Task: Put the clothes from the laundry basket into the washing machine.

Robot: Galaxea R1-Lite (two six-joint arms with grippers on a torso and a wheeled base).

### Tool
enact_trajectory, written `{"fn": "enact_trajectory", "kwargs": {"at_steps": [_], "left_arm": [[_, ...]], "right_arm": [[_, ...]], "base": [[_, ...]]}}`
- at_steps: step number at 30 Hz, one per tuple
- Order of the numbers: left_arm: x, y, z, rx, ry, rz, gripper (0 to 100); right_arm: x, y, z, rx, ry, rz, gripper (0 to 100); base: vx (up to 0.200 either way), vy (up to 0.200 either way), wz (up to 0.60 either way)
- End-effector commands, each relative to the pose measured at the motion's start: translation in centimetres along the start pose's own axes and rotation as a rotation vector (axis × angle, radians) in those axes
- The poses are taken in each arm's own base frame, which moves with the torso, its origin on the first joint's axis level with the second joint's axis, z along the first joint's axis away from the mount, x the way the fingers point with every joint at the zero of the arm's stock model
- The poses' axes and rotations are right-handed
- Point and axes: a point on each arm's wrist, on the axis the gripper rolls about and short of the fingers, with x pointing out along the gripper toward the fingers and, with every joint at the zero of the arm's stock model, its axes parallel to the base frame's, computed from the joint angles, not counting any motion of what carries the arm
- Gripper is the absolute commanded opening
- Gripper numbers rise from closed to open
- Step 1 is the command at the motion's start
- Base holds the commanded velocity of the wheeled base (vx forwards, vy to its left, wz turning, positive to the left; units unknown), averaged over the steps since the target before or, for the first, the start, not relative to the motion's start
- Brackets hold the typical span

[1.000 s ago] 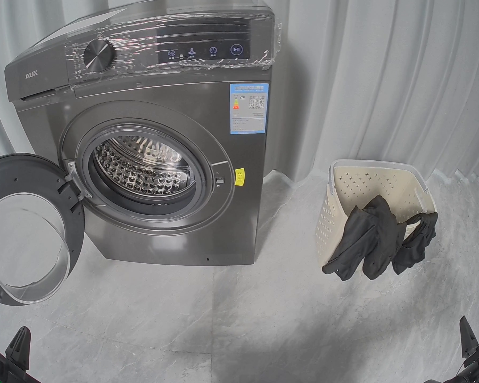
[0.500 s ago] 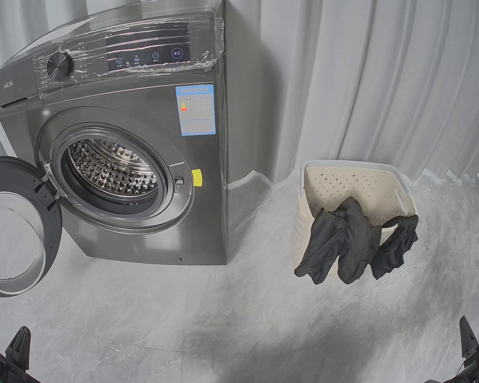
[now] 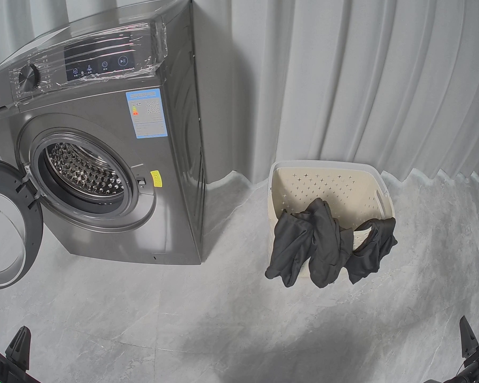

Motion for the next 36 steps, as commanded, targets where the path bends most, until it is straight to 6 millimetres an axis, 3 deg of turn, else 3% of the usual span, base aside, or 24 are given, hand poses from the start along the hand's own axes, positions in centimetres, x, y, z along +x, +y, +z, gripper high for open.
{"fn": "enact_trajectory", "kwargs": {"at_steps": [1,17,36], "left_arm": [[-0.02,0.01,-0.49,0.0,-0.001,0.001,0],[-0.02,0.01,-0.49,0.0,-0.001,0.001,0],[-0.02,0.01,-0.49,0.0,-0.001,0.001,0]], "right_arm": [[0.0,0.0,-0.52,0.0,0.0,0.001,100],[0.0,0.0,-0.52,0.0,0.0,0.001,100],[0.0,0.0,-0.52,0.0,0.0,0.001,100]], "base": [[0.0,0.0,0.0],[0.0,0.0,0.0],[0.0,-0.2,0.0]]}}
